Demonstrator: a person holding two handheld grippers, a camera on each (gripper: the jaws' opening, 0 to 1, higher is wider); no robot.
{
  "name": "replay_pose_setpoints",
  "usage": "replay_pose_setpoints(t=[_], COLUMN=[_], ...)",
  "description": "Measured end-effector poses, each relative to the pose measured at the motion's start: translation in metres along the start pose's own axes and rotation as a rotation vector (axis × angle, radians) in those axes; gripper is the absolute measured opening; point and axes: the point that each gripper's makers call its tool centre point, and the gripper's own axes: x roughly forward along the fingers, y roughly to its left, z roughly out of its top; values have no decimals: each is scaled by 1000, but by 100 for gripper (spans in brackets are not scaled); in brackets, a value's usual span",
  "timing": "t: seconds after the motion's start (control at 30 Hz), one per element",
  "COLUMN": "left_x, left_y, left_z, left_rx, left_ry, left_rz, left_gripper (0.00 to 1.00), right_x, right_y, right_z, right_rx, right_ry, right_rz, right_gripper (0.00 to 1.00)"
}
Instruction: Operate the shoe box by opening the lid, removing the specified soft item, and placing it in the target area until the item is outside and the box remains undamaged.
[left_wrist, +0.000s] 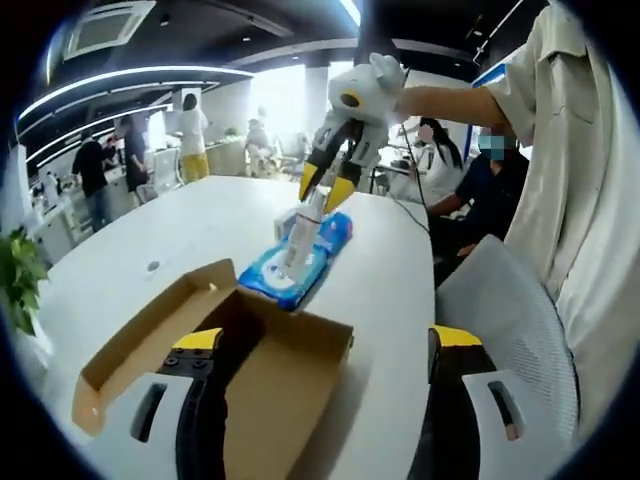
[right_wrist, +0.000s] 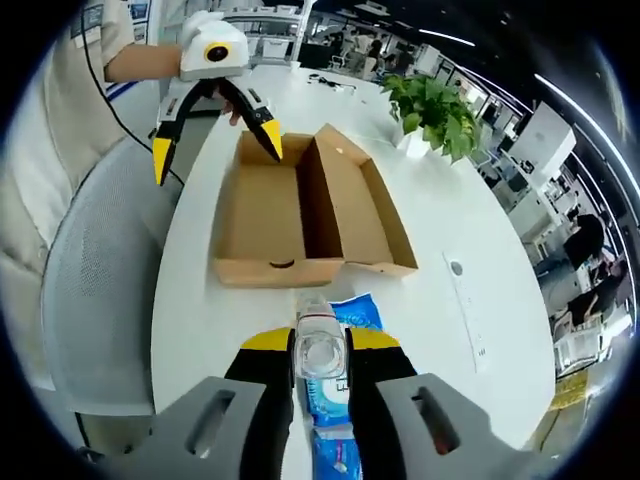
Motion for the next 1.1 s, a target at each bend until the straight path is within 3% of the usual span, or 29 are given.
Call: replay_pose_setpoints(t=[0.5,0.9,1.1], left_x=[-15,-34,-42], left_y=[8,16,16], left_z=[-5,-7,-14], left_rx=[-74,-110,-121], left_ry=[-58,-94,-81], left_rz=[103,188,211], left_gripper=[100,100,100], right_x=[15,30,35], right_y=[-36,-61,-75], right_z=[-22,-36,-41], right_rx=[-8,-25,-40], right_ry=[122,206,234], right_rz=[56,88,97], right_gripper=[16,17,17])
